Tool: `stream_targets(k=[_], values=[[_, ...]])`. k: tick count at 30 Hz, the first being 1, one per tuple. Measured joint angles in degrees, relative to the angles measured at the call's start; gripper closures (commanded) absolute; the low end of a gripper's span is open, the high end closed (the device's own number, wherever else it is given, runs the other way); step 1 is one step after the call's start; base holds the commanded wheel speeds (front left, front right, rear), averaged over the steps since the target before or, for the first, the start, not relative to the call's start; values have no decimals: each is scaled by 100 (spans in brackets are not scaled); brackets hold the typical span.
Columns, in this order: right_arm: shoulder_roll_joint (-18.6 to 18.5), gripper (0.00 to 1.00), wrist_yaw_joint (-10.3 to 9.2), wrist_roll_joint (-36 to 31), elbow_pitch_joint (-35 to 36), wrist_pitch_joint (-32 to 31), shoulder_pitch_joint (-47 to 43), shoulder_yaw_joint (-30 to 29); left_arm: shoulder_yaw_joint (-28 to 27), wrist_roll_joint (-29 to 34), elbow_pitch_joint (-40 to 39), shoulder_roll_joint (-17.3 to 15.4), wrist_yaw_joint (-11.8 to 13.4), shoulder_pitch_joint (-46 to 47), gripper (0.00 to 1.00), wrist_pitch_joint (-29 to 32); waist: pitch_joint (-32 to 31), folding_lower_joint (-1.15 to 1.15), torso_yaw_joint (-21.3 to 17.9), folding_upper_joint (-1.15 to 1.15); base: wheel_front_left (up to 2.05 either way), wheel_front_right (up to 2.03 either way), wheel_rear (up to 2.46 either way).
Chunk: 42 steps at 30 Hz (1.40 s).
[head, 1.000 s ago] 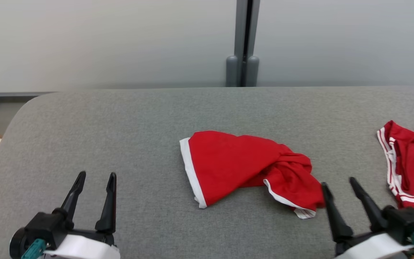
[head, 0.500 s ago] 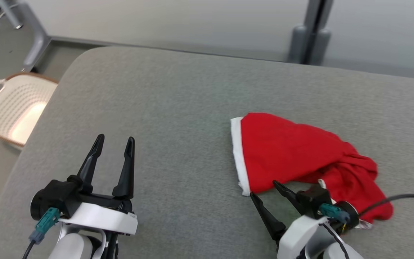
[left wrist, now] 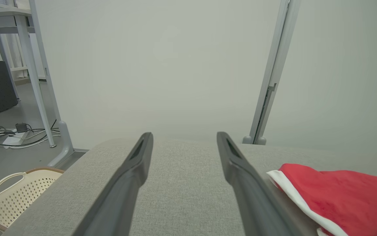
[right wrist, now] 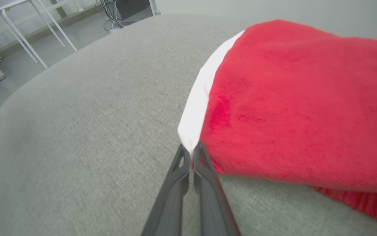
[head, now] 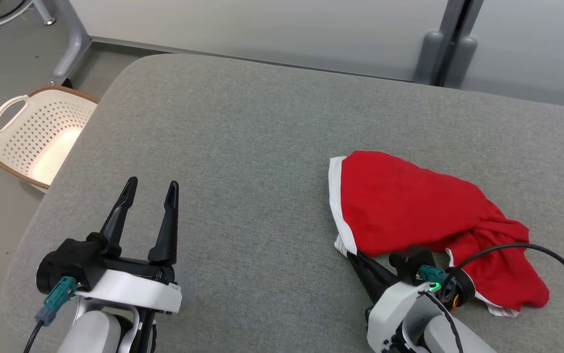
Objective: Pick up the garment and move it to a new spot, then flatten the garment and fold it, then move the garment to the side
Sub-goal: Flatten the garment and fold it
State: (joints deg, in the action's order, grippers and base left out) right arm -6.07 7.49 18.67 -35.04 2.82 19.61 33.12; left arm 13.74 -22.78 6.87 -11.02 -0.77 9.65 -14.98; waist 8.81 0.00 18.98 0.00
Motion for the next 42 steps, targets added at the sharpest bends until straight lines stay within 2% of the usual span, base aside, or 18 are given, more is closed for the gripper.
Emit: stream_targets(k=[4, 8, 14, 20, 25, 26, 27, 28, 31, 36, 42], values=[[8, 100, 0, 110, 527, 353, 96, -7, -77, 55, -4, -16, -45, -2, 0, 0, -42, 0, -215, 0, 0, 0, 0], [-42, 100, 0, 154, 1324, 497, 82, -280, -167, 102, -27, -65, -68, -15, 0, -1, -82, 0, -495, 0, 0, 0, 0], [-152, 100, 0, 146, 2341, 229, -470, -1381, -227, 137, -82, -109, -76, -39, 0, -1, -83, 0, -997, 0, 0, 0, 0], [-79, 100, -1, 163, 2658, -325, -1438, -2586, -243, 153, -91, -135, -118, 3, 0, -1, 7, 0, -1387, 0, 0, 0, 0], [22, 100, 0, 331, 2498, -554, -1713, -2992, -232, 160, -96, -124, -120, 53, 0, -1, 163, 0, -1514, 0, 0, 0, 0], [22, 89, 0, 331, 2498, -554, -1713, -2992, -232, 160, -96, -124, -120, 53, 0, -1, 163, 0, -1514, 0, 0, 0, 0], [40, 58, 0, 382, 2474, -552, -1708, -3021, -229, 168, -100, -115, -120, 76, 0, -1, 198, 0, -1528, 0, 0, 0, 0], [38, 0, 0, 380, 2437, -553, -1699, -3025, -219, 172, -99, -109, -120, 102, 0, -1, 225, 0, -1543, 0, 0, 0, 0], [27, 0, 0, 392, 2518, -425, -1659, -3054, -215, 187, -103, -100, -125, 129, 0, -1, 280, 0, -1576, 0, 0, 0, 0], [-114, 0, 0, 158, 3065, -15, -1614, -3226, -224, 203, -98, -88, -137, 130, 0, -1, 272, 0, -1600, 0, 0, 0, 0], [-245, 0, 0, -492, 3900, 189, -1617, -3306, -261, 213, -90, -58, -118, 73, 0, -1, 129, 0, -1627, 0, 0, 0, 0]])
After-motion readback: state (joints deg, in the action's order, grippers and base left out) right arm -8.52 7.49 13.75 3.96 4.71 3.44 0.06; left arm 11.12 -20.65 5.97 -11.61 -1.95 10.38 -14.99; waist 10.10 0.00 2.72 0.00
